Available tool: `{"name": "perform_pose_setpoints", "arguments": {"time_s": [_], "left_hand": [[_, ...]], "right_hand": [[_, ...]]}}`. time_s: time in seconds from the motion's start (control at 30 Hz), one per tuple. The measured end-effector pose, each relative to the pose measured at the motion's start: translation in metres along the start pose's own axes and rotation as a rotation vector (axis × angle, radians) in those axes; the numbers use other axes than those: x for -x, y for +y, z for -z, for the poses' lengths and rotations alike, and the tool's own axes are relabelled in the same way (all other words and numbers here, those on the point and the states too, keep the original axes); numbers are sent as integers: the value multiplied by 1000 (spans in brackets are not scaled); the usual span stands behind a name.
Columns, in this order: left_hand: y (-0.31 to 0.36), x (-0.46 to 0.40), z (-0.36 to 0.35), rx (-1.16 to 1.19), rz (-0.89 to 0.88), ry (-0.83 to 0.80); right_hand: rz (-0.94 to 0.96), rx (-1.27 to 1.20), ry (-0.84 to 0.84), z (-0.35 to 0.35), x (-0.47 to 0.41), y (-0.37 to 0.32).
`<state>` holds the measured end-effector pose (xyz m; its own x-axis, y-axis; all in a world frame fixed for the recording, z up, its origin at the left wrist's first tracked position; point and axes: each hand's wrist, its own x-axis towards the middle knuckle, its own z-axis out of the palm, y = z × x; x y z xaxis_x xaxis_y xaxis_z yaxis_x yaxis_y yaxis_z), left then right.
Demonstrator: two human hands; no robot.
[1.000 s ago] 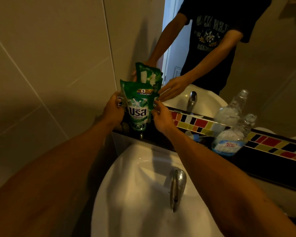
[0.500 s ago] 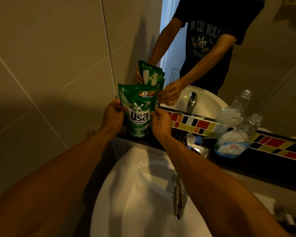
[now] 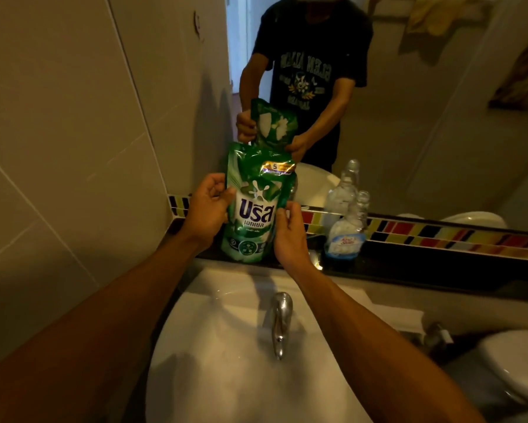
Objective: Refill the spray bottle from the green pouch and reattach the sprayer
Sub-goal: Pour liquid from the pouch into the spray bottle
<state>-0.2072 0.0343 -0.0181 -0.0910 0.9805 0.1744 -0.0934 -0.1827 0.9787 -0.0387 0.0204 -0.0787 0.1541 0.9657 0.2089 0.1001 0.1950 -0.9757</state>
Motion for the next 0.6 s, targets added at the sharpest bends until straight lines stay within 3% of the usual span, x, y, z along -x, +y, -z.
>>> {"name": "perform_pose_setpoints", "arguments": {"time_s": [0.3, 0.6], "left_hand": [[23, 9, -77, -89, 17, -206], [32, 3, -112, -275, 21, -255]], "right_hand": [[-13, 39, 140, 87, 24, -20], [-86, -31, 155, 121, 34, -32]]}}
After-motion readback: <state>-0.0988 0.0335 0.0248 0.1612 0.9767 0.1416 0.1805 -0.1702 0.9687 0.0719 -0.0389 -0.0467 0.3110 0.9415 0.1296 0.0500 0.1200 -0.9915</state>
